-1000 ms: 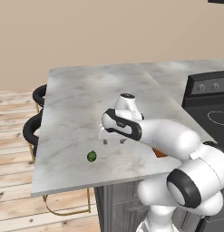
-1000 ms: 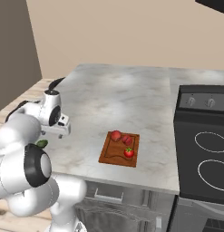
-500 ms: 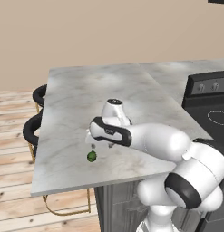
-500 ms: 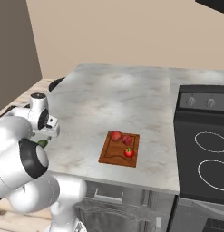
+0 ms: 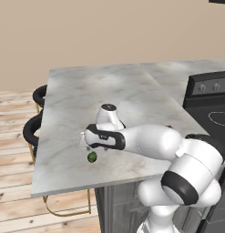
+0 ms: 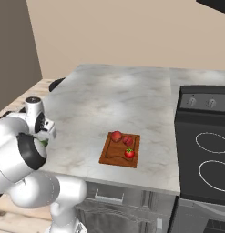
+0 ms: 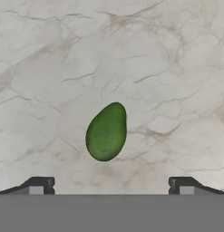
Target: Place the avocado, onion, tomato, and bell pepper on the cutting board.
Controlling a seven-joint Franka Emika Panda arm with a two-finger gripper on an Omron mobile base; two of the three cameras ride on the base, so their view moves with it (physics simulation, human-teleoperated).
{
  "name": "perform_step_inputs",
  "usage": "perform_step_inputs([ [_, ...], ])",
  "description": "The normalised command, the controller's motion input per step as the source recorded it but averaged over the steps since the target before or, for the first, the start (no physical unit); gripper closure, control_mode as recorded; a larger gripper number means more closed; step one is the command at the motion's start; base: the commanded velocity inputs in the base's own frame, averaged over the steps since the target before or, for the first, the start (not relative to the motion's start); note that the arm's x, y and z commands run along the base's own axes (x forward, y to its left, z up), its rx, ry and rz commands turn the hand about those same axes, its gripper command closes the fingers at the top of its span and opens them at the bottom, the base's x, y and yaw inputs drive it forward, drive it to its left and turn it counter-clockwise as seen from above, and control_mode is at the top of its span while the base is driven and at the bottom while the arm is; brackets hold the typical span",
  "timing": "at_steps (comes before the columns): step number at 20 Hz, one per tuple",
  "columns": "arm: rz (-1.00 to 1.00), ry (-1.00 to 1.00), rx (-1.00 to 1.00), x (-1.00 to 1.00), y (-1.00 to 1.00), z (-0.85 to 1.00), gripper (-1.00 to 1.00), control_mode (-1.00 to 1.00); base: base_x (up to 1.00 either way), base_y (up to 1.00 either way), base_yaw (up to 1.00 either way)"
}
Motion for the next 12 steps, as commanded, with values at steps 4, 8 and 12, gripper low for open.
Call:
perform_step_inputs([
  [4,-0.05,-0.08,-0.03,0.09,0.11,-0.31,-1.0,-1.0,0.0,0.0,0.0],
  [8,-0.06,-0.06,-0.04,0.06,0.12,-0.32,-1.0,-1.0,0.0,0.0,0.0],
  [12,-0.06,-0.04,-0.03,0.06,0.14,-0.24,-1.0,-1.0,0.0,0.0,0.0],
])
